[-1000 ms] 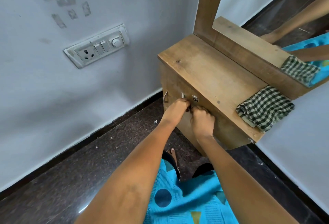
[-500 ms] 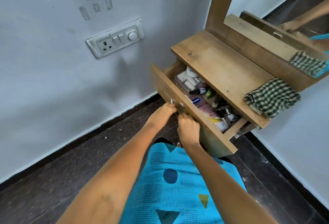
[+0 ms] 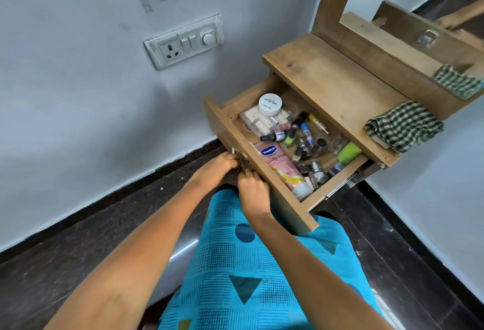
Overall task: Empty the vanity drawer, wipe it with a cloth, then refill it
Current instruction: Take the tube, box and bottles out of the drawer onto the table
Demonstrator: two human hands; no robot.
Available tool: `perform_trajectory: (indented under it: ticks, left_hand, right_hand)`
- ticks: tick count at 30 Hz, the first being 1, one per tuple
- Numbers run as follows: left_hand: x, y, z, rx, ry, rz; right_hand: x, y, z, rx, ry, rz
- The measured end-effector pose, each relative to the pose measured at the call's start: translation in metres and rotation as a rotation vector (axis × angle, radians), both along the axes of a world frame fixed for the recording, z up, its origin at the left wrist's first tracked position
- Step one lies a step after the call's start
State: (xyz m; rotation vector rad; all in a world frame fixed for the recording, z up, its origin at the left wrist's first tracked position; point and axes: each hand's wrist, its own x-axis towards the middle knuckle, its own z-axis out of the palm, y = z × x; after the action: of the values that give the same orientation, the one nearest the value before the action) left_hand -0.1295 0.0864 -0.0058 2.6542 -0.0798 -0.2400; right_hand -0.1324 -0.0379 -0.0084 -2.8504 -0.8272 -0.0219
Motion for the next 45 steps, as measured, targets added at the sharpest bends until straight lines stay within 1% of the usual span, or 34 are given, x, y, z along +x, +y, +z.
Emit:
perform_trajectory:
  ticks: [5,7,11,12,13,14,15,17,20,22,24,26,29,30,33,36,38,41,45]
  left_hand:
    - [-0.013,0.004,-0.001,-0.013,-0.024,0.014]
    - [-0.018,0.007,-0.002,-0.005,-0.022,0.008]
    - [-0.027,0.013,-0.007,-0.002,-0.015,-0.002]
    - [-0.029,0.014,-0.009,-0.017,-0.021,0.003]
    - [-0.031,0.014,-0.01,-0.038,-0.025,0.014]
    - [-0.034,0.014,-0.009,-0.058,-0.033,0.029]
    - [-0.036,0.014,-0.008,-0.077,-0.059,0.046]
    - [-0.04,0.01,-0.004,-0.092,-0.191,0.094]
    - [-0.041,0.0,0.006,-0.08,-0.426,0.158]
    - [-0.035,-0.007,0.016,-0.088,-0.498,0.165]
    - [-0.029,-0.012,0.021,-0.03,-0.543,0.109]
    - [-0.022,-0.015,0.023,0.02,-0.507,0.017]
    - [-0.017,-0.018,0.026,-0.031,-0.317,0.001]
    - [-0.016,-0.018,0.026,-0.04,-0.28,-0.006]
    - [-0.013,-0.014,0.03,-0.065,-0.226,-0.03]
    - [-0.012,-0.011,0.033,-0.087,-0.19,-0.038]
    - [-0.011,-0.011,0.034,-0.083,-0.168,-0.034]
    - [-0.011,-0.011,0.034,-0.078,-0.167,-0.041]
    - [-0.015,-0.011,0.031,-0.044,-0.193,-0.028]
  right_hand:
    - [-0.011,0.004,0.001,-0.093,-0.002,0.043]
    - [-0.016,0.004,-0.001,-0.099,-0.002,0.069]
    - [-0.023,0.0,0.007,-0.194,0.116,0.156]
    - [-0.023,-0.001,0.006,-0.18,0.148,0.198]
    - [-0.025,-0.001,0.013,-0.158,0.181,0.195]
    - [-0.028,-0.001,0.019,-0.143,0.178,0.178]
    - [-0.031,-0.003,0.028,-0.086,0.148,0.144]
    - [-0.036,-0.01,0.038,0.01,0.122,0.131]
    - [-0.033,-0.029,0.045,0.179,0.022,0.109]
    - [-0.026,-0.044,0.052,0.291,-0.044,0.051]
    - [-0.02,-0.056,0.051,0.282,-0.063,-0.055]
    - [-0.02,-0.065,0.051,0.255,0.0,-0.091]
    - [-0.027,-0.072,0.06,0.229,0.224,-0.094]
    - [-0.028,-0.073,0.058,0.215,0.251,-0.098]
    - [-0.03,-0.074,0.053,0.165,0.245,-0.104]
    - [-0.028,-0.072,0.049,0.186,0.228,-0.114]
    - [-0.026,-0.072,0.048,0.151,0.243,-0.106]
    - [-0.028,-0.072,0.048,0.137,0.247,-0.091]
    - [-0.032,-0.069,0.05,0.164,0.179,-0.108]
